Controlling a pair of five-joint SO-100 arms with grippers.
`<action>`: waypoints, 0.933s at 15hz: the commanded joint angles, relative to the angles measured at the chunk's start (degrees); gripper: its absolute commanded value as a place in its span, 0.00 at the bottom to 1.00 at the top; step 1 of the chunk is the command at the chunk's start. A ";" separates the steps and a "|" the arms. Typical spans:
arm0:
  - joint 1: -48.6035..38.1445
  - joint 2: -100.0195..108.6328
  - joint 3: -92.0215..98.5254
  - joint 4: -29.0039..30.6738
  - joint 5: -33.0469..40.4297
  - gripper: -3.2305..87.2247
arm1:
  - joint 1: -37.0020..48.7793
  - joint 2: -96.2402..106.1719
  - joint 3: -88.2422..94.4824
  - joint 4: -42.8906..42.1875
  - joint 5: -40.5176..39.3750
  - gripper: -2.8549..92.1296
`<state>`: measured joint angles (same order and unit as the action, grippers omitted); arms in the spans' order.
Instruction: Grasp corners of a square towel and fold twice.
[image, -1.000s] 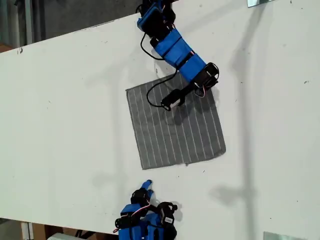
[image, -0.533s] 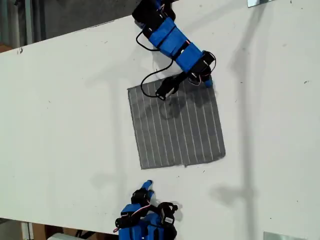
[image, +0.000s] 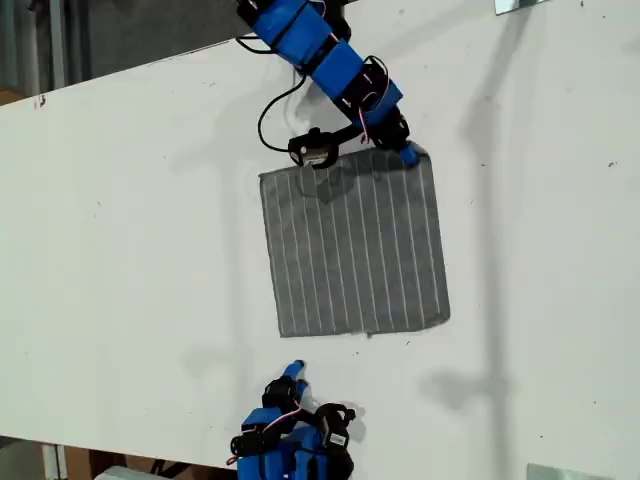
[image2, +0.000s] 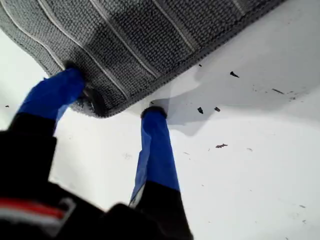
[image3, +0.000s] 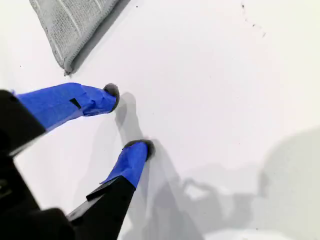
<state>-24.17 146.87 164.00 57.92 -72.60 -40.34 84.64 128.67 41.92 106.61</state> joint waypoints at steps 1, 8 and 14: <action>1.23 0.00 -2.02 -0.44 -0.62 0.23 | -1.41 -1.85 -4.04 -5.10 0.97 0.18; 1.23 0.26 -1.93 -0.35 -0.53 0.23 | 0.00 -21.18 -35.60 14.85 -5.45 0.32; 1.49 -0.18 -2.55 0.00 -0.53 0.23 | 0.18 -23.55 -43.07 25.84 -4.83 0.03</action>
<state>-24.17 146.87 164.00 57.92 -72.86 -40.17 60.73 87.01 64.25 101.43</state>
